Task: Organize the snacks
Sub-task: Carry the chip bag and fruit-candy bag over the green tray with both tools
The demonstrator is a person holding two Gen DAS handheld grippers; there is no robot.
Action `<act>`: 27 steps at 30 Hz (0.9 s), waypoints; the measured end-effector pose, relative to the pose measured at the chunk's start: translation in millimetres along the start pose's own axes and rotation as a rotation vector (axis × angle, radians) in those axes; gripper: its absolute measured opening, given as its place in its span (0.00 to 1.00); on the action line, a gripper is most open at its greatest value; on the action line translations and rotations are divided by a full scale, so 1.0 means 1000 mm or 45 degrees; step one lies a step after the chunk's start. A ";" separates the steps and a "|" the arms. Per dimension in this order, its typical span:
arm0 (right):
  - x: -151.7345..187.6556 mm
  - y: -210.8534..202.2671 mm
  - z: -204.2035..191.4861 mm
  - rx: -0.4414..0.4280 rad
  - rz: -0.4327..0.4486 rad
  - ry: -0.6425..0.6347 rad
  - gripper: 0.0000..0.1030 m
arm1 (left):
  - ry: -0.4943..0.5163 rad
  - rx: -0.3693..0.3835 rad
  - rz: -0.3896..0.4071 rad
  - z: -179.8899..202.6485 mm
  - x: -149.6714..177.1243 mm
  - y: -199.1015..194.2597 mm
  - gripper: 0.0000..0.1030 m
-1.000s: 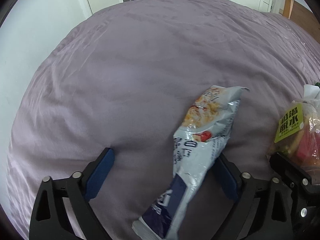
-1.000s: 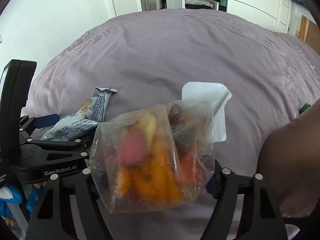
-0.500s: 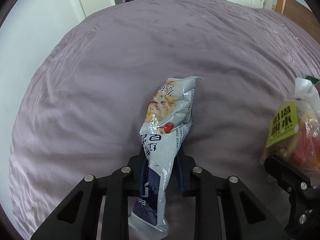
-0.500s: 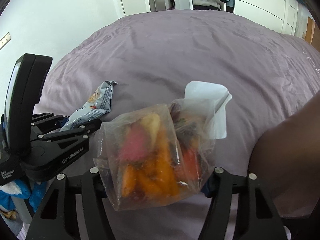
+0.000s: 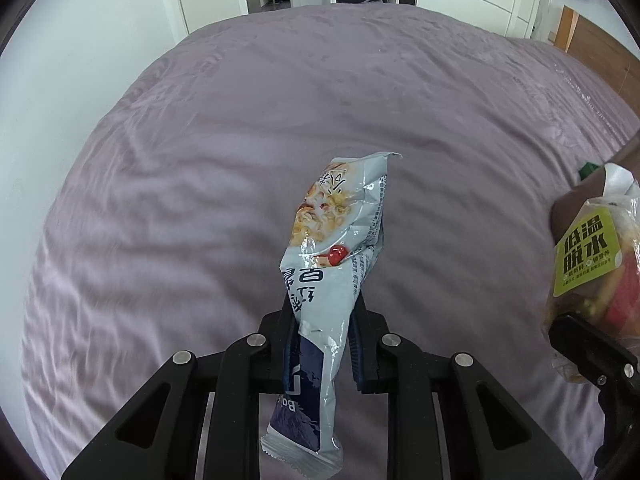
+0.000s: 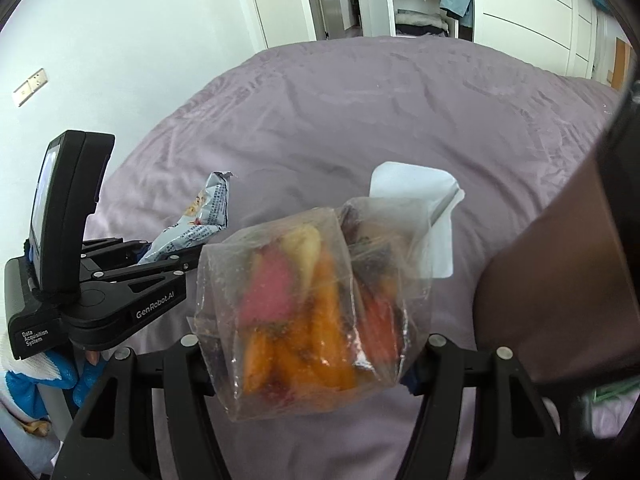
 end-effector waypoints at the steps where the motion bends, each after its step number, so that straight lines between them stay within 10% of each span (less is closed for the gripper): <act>1: 0.004 -0.009 -0.004 -0.007 0.005 -0.005 0.73 | -0.012 0.006 0.002 -0.002 0.005 -0.009 0.18; 27: 0.124 -0.178 -0.041 0.084 0.097 0.044 0.73 | -0.004 0.043 0.054 0.017 0.143 -0.163 0.18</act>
Point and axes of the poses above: each gripper's, at about its wrist camera, not at the fingertips, and y roughly the way its jaws point, z to its right, x to its underside, the point moved 1 cm from there along y, roughly the way its jaws point, and after that the axes turned 14 degrees about -y, right-handed, at the moved point
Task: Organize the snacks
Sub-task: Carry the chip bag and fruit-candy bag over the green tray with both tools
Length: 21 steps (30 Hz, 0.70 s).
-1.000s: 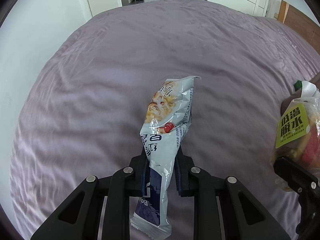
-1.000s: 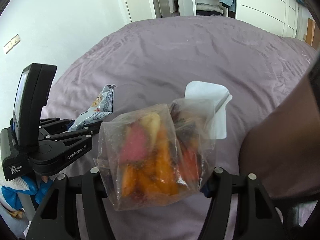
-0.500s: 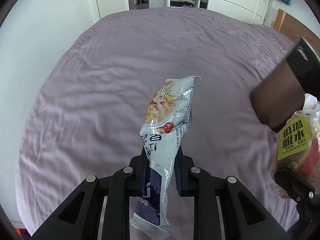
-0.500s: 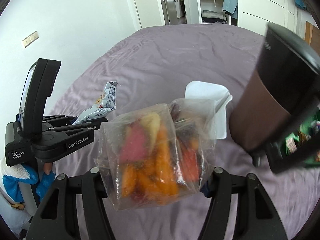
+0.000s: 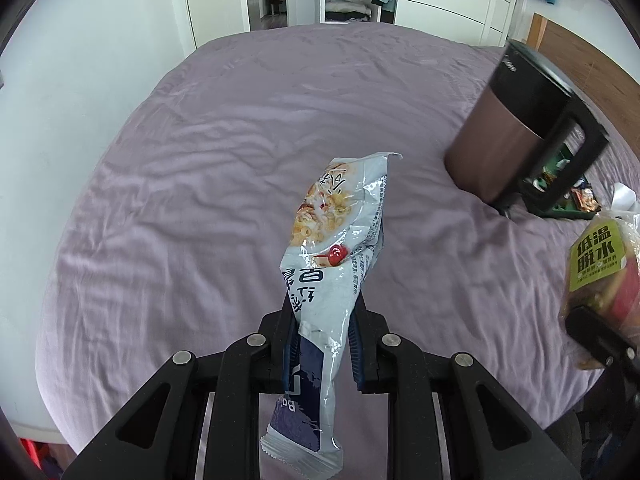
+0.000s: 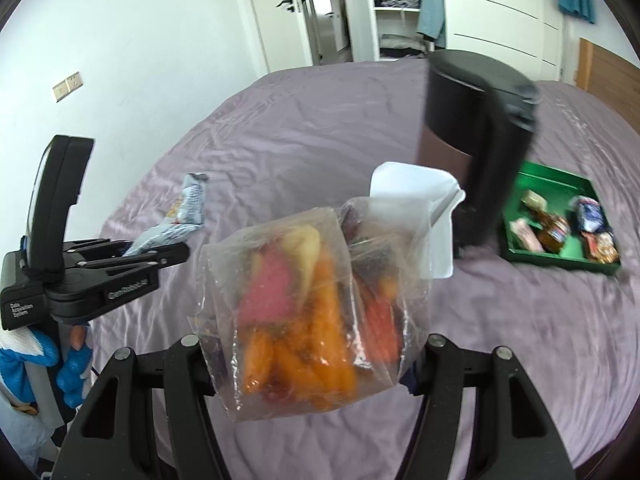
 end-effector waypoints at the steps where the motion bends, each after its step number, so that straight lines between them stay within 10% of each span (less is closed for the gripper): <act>1: 0.007 -0.006 0.002 0.010 0.003 0.010 0.73 | 0.004 -0.001 0.003 0.002 0.004 -0.003 0.18; 21: 0.096 -0.088 0.111 0.249 0.031 0.201 0.73 | 0.344 0.130 -0.022 0.153 0.073 -0.040 0.18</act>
Point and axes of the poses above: each gripper's, at about its wrist camera, not at the fingertips, and y roughly the way its jaws point, z to its right, x to its underside, the point moved 1 cm from there along y, roughly the way its jaws point, and after that the axes turned 14 degrees about -y, right-handed, at the moved point
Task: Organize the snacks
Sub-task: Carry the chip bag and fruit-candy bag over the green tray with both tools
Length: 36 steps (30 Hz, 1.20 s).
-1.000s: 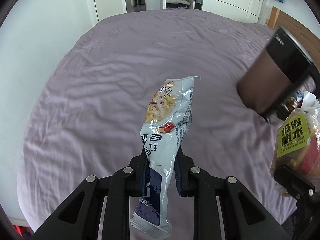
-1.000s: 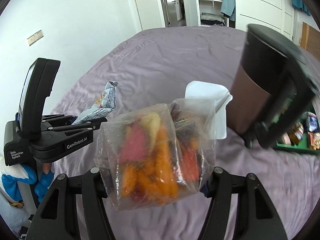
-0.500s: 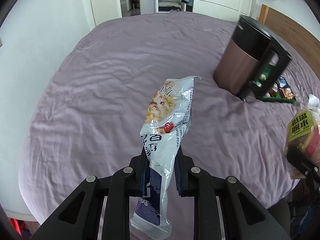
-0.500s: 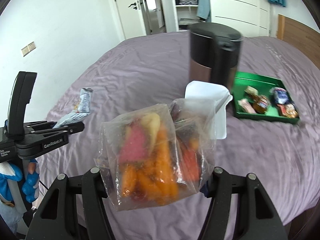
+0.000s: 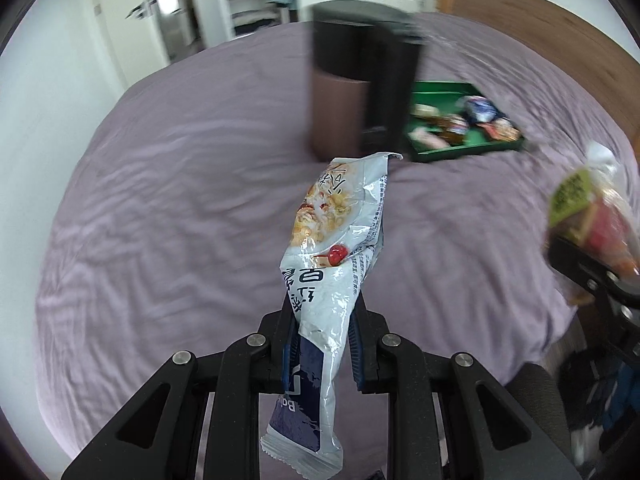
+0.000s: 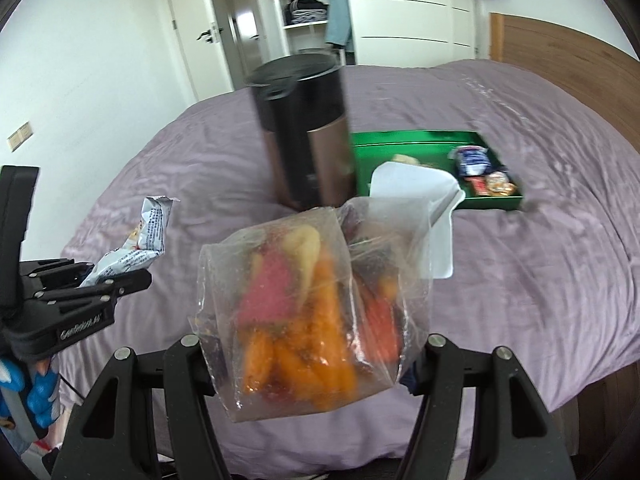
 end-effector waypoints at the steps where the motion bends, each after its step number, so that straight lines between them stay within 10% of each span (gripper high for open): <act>1: -0.001 -0.001 0.011 0.019 -0.002 0.006 0.73 | 0.024 0.018 -0.003 0.012 -0.003 0.000 0.18; 19: -0.068 0.029 0.155 0.204 0.023 -0.010 0.73 | 0.148 0.249 0.013 0.158 -0.091 0.028 0.18; 36: -0.169 0.191 0.251 0.222 -0.007 -0.068 0.73 | -0.141 0.106 0.008 0.207 -0.227 0.206 0.18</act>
Point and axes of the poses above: each gripper's, at about its wrist camera, not at the fingertips, and y roughly the way its jaws point, z to its right, x to its underside, the point moved 1 cm from there along y, roughly the way its jaws point, and after that the axes turned 14 degrees about -y, right-handed, at the moved point
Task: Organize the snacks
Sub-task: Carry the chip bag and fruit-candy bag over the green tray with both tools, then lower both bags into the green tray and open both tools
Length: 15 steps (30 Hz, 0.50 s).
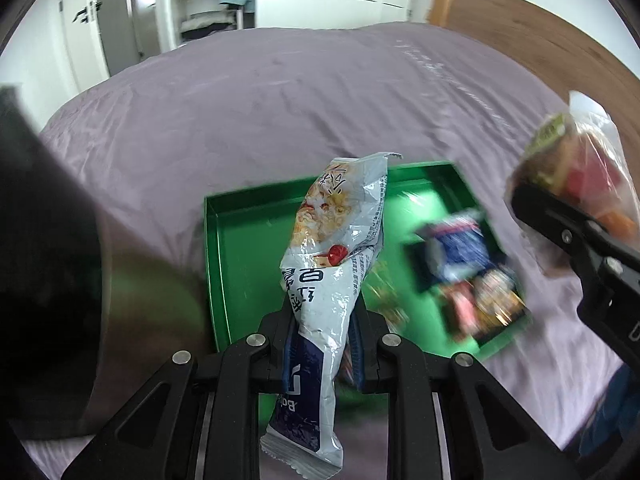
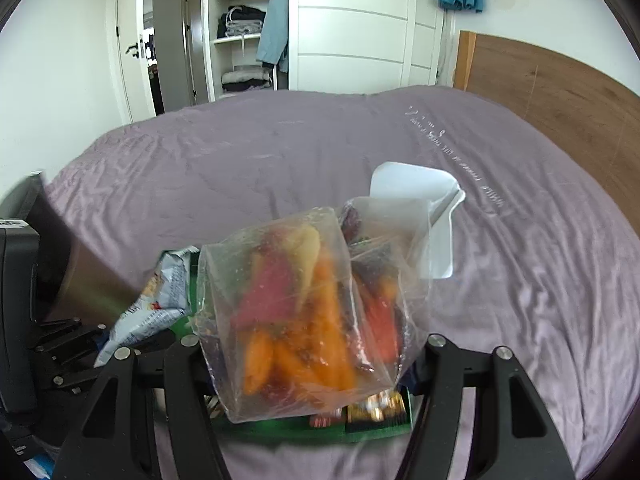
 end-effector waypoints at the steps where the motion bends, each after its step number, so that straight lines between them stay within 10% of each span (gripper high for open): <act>1: -0.001 0.013 0.000 -0.006 -0.007 -0.002 0.73 | -0.012 -0.024 0.011 -0.002 -0.004 0.010 0.18; 15: 0.011 0.118 -0.004 -0.054 0.001 0.009 0.73 | -0.087 -0.107 0.118 -0.020 0.008 0.069 0.18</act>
Point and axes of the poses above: each gripper's, at about its wrist camera, not at the fingertips, and y roughly the way its jaws point, z to its right, x to its underside, the point moved 1 cm from there along y, roughly the way its jaws point, and after that the axes turned 14 degrees about -y, right-handed, at the moved point
